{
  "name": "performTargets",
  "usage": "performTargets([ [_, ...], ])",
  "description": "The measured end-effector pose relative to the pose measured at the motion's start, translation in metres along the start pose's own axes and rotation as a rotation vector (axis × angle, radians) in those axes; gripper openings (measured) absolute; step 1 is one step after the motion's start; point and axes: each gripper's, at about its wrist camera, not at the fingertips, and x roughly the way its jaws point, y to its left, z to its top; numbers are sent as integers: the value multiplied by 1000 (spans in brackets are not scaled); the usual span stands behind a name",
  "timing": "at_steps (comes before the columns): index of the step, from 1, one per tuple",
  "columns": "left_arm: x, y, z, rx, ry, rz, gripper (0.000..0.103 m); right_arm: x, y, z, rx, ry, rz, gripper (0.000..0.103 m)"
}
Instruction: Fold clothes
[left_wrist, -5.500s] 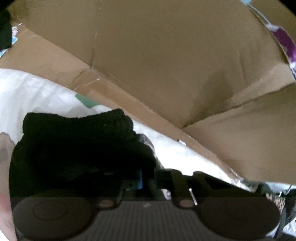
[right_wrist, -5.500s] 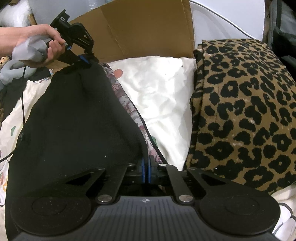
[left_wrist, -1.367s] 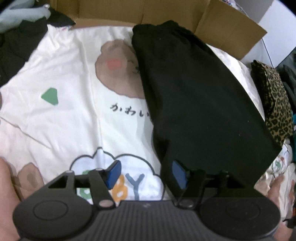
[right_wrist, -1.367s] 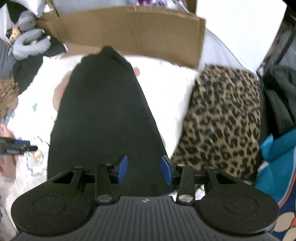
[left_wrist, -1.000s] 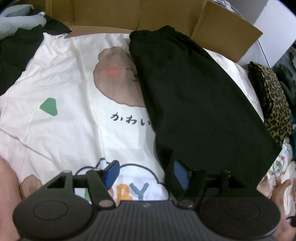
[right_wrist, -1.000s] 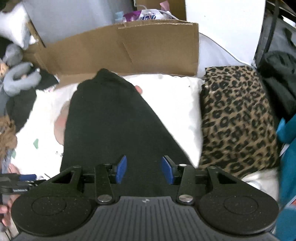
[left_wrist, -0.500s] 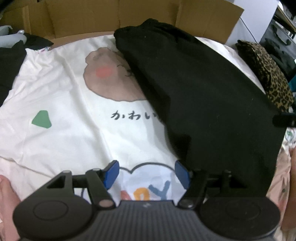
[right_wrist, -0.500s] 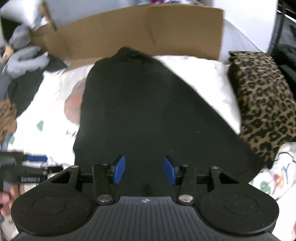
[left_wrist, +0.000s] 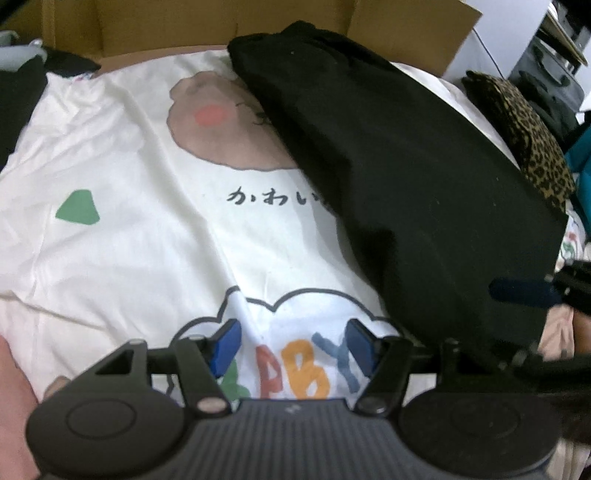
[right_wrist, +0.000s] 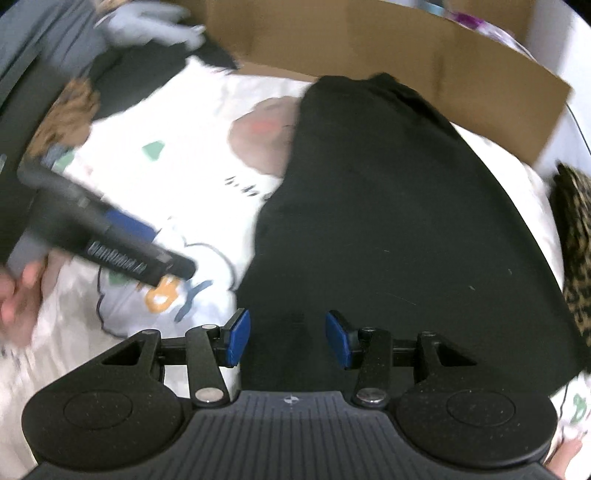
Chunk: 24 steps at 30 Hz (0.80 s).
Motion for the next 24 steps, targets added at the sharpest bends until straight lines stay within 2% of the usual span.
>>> performTargets([
  [7,3,3,-2,-26,-2,-5,66,19,31,-18,-258,57,-111,52],
  [14,8,0,-5,-17,4,-8,66,13,48,-31,-452,54,-170,51],
  [15,8,-1,-5,-17,4,-9,66,12,46,-30,-448,60,-163,50],
  [16,8,-2,-5,-17,3,-10,66,10,45,-29,-444,66,-157,41],
  [17,8,-3,-6,-17,2,-10,66,8,43,-28,-440,72,-150,25],
  [18,8,-5,-5,-10,-2,-10,66,6,41,-27,-434,74,-146,22],
  [21,6,-14,-5,34,-33,-6,66,-10,32,-20,-392,32,-168,21],
  [24,9,-26,-5,77,-34,-29,66,-20,16,-12,-322,31,-136,18],
])
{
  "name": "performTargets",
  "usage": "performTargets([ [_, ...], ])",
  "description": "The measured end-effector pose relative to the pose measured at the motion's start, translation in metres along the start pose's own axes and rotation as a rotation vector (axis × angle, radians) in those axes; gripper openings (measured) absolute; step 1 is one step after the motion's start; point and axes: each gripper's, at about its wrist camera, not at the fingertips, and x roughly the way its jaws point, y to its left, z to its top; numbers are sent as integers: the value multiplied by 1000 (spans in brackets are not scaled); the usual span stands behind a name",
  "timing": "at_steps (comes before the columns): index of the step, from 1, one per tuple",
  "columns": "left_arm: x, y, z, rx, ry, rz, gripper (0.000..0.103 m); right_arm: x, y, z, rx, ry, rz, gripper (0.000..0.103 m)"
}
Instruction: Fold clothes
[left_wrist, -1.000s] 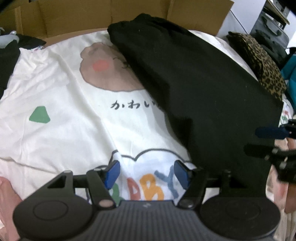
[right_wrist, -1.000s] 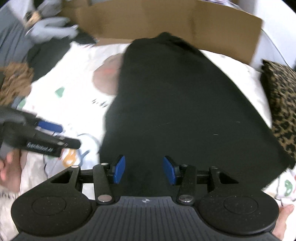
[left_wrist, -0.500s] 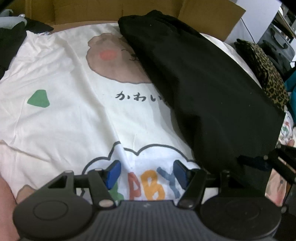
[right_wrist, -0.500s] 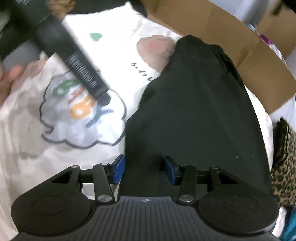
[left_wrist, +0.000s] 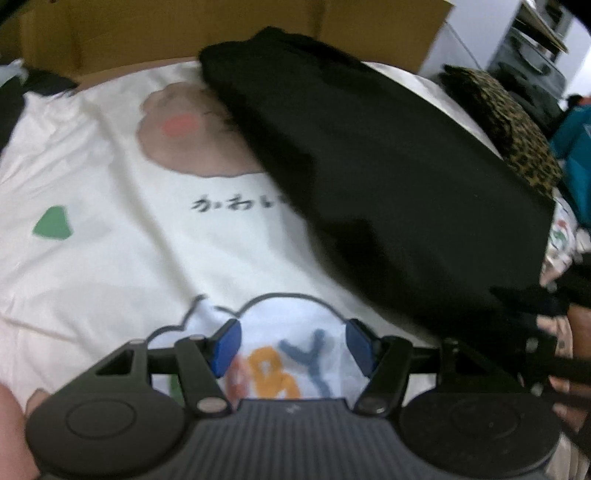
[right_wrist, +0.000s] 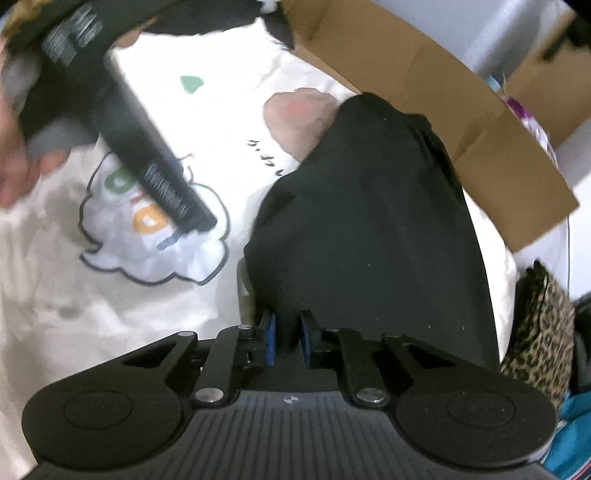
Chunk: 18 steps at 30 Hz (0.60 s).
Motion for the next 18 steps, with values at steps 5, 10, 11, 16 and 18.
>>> performTargets([
  [5,9,-15,4,-19,5,-66,68,-8,-45,-1,249,3,97,16],
  [10,17,-27,9,-67,0,-125,79,-8,-80,-15,440,13,104,9],
  [11,20,-30,10,-64,-1,-124,79,-8,-83,-17,460,15,104,8],
  [16,34,-43,15,-52,-6,-126,83,-9,-89,-23,504,15,134,8],
  [18,41,-48,18,-28,-13,-117,84,-5,-89,-19,510,14,147,8],
])
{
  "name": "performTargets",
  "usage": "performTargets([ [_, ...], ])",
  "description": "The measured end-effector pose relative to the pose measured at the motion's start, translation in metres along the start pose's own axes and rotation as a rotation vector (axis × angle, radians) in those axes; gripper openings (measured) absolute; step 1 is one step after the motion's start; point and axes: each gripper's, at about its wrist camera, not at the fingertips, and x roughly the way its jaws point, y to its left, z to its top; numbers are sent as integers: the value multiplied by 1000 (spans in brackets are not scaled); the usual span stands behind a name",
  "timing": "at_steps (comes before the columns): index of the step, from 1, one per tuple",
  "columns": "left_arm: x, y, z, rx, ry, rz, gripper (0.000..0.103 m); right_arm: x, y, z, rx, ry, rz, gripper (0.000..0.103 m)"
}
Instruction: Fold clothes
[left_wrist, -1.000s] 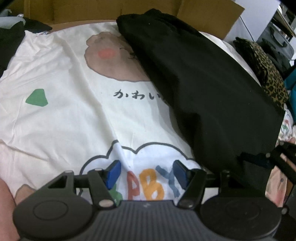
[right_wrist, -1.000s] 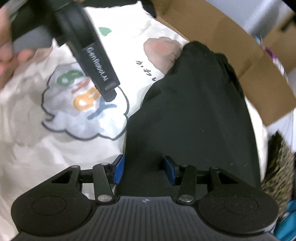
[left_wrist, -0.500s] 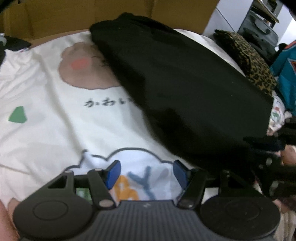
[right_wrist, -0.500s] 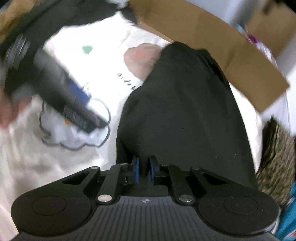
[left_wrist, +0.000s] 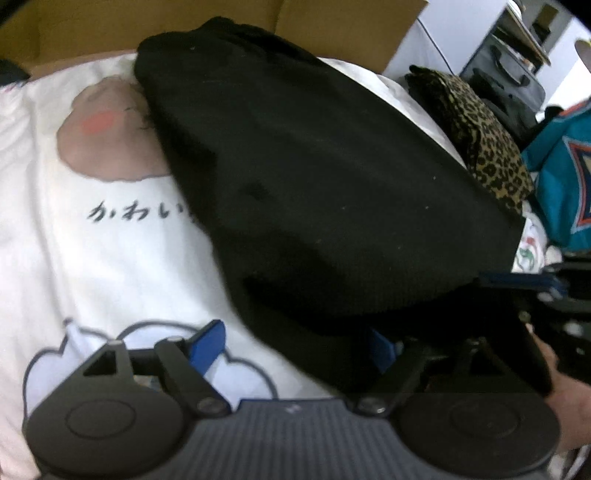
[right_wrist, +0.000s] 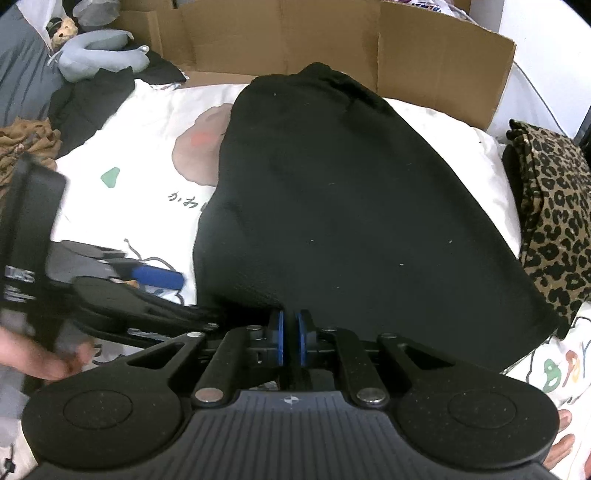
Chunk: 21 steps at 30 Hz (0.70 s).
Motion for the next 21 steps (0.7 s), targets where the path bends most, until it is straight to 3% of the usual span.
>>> performTargets([
  [4,12,-4,7,21,-56,15,90,-2,-2,3,41,12,12,8],
  [8,14,-7,8,72,-94,50,86,-9,-7,0,72,16,23,8],
  [14,6,3,6,94,-114,127,61,-1,-7,-10,76,57,63,8],
  [16,2,5,6,96,-116,145,48,1,-4,-14,65,77,76,8],
  [21,-5,4,0,161,-99,204,29,5,5,-22,26,126,109,9],
])
